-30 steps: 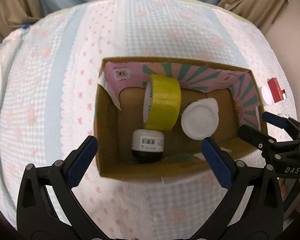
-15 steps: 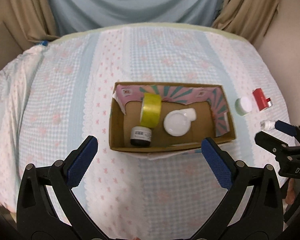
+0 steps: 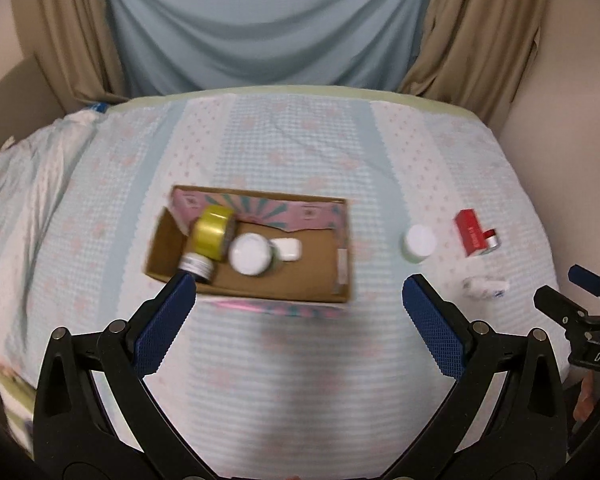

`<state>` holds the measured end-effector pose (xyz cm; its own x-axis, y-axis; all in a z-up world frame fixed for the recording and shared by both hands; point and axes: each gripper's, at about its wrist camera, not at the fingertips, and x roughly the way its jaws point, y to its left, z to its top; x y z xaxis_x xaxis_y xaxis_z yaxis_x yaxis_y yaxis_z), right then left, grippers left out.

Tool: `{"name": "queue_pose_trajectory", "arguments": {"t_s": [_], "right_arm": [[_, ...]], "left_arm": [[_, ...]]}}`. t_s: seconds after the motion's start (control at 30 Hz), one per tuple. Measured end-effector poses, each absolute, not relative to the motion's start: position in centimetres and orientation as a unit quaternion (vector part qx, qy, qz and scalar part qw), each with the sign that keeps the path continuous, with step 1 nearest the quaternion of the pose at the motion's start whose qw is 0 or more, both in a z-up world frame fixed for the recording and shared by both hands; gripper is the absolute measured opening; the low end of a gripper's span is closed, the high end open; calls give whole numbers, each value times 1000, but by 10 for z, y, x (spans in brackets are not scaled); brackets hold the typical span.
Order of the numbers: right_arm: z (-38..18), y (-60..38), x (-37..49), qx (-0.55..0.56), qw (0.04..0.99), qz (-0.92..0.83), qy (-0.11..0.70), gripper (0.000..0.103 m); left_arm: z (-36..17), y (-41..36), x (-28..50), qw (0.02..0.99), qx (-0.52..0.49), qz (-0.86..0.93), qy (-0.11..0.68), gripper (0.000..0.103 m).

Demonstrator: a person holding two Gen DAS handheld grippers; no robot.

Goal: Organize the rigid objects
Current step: 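Lift both tools out of the box toward the remaining items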

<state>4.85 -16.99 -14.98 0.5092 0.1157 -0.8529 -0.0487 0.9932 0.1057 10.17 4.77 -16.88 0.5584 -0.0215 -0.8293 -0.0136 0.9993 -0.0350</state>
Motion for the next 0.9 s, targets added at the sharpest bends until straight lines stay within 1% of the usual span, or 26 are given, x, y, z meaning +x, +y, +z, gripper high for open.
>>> {"name": "queue_pose_trajectory", "arguments": {"t_s": [0.27, 0.4, 0.5, 0.67, 0.83, 0.9], "right_arm": [[-149, -277, 62, -24, 866, 79, 493, 103], [-155, -317, 82, -46, 863, 92, 495, 103], [-168, -342, 101, -57, 858, 108, 499, 103], [-204, -370, 133, -59, 843, 131, 518, 103], [-253, -392, 160, -45, 831, 141, 536, 103], [-274, -396, 170, -55, 826, 153, 540, 103]], "left_arm": [[-189, -67, 108, 867, -24, -8, 497, 103], [-203, -106, 125, 863, -4, -17, 504, 103], [-224, -130, 145, 855, 5, -30, 518, 103], [-270, -156, 183, 840, 11, -41, 542, 103], [-336, -174, 220, 820, 24, -44, 570, 103], [-360, -179, 232, 813, 32, -45, 579, 103]]}}
